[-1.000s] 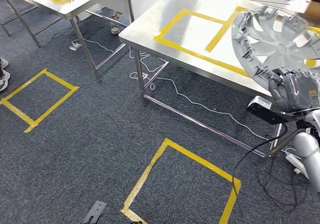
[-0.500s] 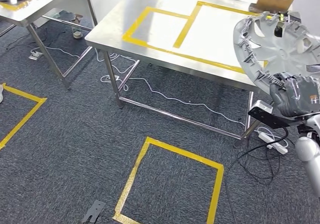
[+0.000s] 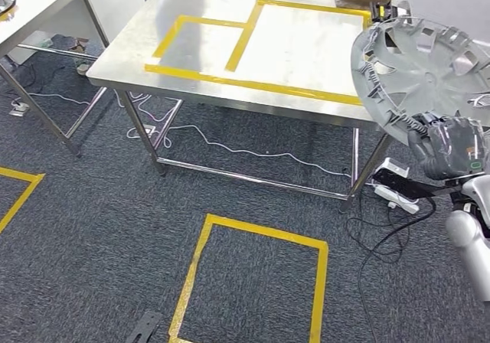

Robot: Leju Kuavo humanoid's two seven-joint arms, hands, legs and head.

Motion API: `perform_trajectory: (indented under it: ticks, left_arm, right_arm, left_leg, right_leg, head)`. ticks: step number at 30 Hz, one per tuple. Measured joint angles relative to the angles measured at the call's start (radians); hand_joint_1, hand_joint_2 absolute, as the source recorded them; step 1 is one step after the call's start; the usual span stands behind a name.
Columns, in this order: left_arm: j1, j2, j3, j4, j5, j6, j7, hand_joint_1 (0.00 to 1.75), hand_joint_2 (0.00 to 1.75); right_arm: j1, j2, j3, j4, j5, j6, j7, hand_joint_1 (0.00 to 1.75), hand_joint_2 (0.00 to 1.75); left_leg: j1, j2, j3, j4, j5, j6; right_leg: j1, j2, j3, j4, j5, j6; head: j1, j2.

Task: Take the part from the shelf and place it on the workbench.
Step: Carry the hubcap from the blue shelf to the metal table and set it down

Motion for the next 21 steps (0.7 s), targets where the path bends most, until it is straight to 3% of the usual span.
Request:
perform_trajectory:
  ticks: [2,3,6,13,21]
  left_arm:
    - [-0.002,0.001,0.000,0.000,0.001,0.000,0.000,0.00,1.75]
    - [-0.002,0.001,0.000,0.000,0.001,0.000,0.000,0.00,1.75]
    - [-0.002,0.001,0.000,0.000,0.002,0.002,0.000,0.00,1.75]
    - [-0.002,0.002,0.000,0.000,0.003,0.002,0.000,0.00,1.75]
    - [-0.003,0.002,0.000,0.000,0.002,0.001,0.000,0.00,1.75]
  right_arm:
    - [0.000,0.000,-0.001,0.000,0.001,0.000,0.001,1.75,1.75]
    - [0.000,0.000,-0.001,0.000,0.002,0.001,0.001,1.75,1.75]
    - [0.000,0.000,-0.001,0.002,0.003,0.001,0.001,1.75,1.75]
    - [0.000,0.000,-0.001,0.003,0.003,0.001,-0.001,1.75,1.75]
    - [-0.009,0.000,0.002,0.011,0.008,0.004,-0.002,1.75,1.75]
  left_leg:
    - [0.002,-0.007,0.038,-0.084,0.024,0.003]
    - [0.003,-0.009,0.043,-0.097,0.024,0.003]
    - [0.003,-0.010,0.043,-0.101,0.027,0.006]
    - [0.000,-0.014,0.041,-0.101,0.028,0.019]
    - [0.001,-0.014,0.040,-0.101,0.031,0.020]
  right_leg:
    - [0.003,0.008,-0.004,0.003,0.000,0.006]
    - [0.005,0.010,-0.006,0.003,0.001,0.006]
    - [0.005,0.009,-0.002,-0.007,0.006,0.003]
    - [0.003,0.004,0.005,-0.021,0.014,0.021]
    - [0.003,0.004,0.002,-0.020,0.015,0.024]
  head:
    - [0.000,0.000]
    - [0.000,0.000]
    - [0.001,0.000]
    - [0.001,0.000]
    - [0.000,0.000]
